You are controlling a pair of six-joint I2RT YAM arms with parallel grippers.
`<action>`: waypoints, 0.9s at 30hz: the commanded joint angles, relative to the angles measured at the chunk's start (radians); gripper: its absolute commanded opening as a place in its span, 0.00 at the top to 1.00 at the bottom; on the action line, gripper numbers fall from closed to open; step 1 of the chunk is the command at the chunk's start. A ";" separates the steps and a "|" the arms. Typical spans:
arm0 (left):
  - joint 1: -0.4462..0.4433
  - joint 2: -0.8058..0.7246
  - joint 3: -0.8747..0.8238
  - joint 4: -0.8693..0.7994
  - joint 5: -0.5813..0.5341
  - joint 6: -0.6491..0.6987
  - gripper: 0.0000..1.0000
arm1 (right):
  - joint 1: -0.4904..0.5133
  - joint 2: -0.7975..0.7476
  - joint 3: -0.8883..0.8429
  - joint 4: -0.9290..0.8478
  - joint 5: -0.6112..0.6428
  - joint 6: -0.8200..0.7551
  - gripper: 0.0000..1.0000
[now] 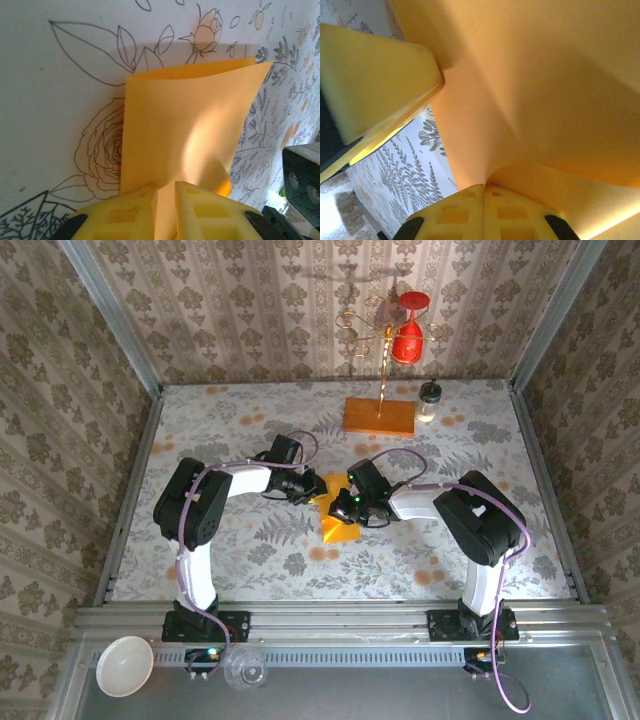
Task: Fold a paper plane with a square sheet of paper (pick it up from the middle)
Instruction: Fold the triangle a second time at the center of the table.
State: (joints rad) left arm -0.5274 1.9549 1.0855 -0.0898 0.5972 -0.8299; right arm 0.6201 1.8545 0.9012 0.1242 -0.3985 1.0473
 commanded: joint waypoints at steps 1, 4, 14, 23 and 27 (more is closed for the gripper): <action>0.001 0.016 -0.038 -0.049 -0.030 -0.008 0.80 | 0.004 0.021 -0.003 -0.032 0.021 -0.011 1.00; 0.001 0.015 -0.039 -0.049 -0.031 -0.008 0.80 | 0.004 0.025 -0.004 -0.034 0.021 -0.010 1.00; 0.002 0.005 -0.042 -0.047 -0.030 -0.009 0.80 | 0.004 0.040 -0.004 -0.042 0.017 -0.007 0.95; 0.019 -0.070 -0.019 -0.025 -0.041 -0.066 0.80 | 0.004 0.051 -0.013 -0.070 0.018 0.001 0.75; 0.045 -0.139 -0.029 -0.034 -0.079 -0.081 0.79 | 0.004 0.051 -0.022 -0.067 0.017 0.006 0.69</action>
State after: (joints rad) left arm -0.5060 1.8915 1.0702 -0.0967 0.5602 -0.8825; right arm 0.6201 1.8626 0.9062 0.1478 -0.4225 1.0500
